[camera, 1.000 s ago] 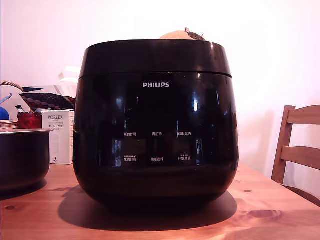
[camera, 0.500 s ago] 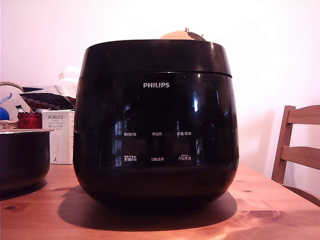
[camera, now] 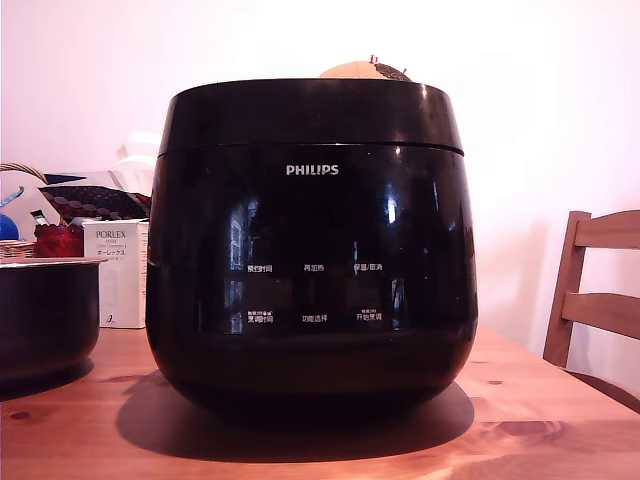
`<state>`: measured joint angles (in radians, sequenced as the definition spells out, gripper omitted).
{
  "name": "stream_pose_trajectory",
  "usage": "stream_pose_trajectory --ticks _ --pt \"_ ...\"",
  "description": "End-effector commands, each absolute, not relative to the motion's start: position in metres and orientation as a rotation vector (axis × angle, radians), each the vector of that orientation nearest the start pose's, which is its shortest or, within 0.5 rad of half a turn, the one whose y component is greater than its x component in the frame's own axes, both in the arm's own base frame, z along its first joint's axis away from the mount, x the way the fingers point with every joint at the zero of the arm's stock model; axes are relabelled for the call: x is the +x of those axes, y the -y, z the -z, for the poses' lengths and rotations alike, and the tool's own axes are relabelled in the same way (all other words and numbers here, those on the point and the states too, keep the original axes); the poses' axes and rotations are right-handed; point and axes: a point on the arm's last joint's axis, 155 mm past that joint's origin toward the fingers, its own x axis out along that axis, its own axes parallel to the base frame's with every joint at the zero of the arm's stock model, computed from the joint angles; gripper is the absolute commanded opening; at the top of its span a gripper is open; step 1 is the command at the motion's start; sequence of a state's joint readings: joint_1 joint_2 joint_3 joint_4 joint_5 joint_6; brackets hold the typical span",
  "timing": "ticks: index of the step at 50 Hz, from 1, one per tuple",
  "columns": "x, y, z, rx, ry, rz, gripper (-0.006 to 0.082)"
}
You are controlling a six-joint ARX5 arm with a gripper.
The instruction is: Open the rice cooker by pressing the large metal button on the top of its lid with medium force
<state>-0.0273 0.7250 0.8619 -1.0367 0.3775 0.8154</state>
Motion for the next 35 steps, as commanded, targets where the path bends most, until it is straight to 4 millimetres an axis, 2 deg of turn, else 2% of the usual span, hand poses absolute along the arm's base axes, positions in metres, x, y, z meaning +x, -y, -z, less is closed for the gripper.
stream_pose_trajectory --ticks 1,6,9,18,20,35 --pt "0.206 0.083 -0.193 0.604 -0.649 0.749 0.002" --pt "0.206 0.102 -0.207 0.609 -0.592 0.83 0.0013" --pt "0.206 0.112 -0.219 0.623 -0.55 0.866 -0.0026" --pt "0.212 0.137 -0.258 0.67 -0.404 0.917 -0.0024" --pt "0.214 0.143 -0.265 0.627 -0.401 0.917 -0.0024" --pt "0.225 0.197 -0.286 0.546 -0.3 1.036 -0.0024"
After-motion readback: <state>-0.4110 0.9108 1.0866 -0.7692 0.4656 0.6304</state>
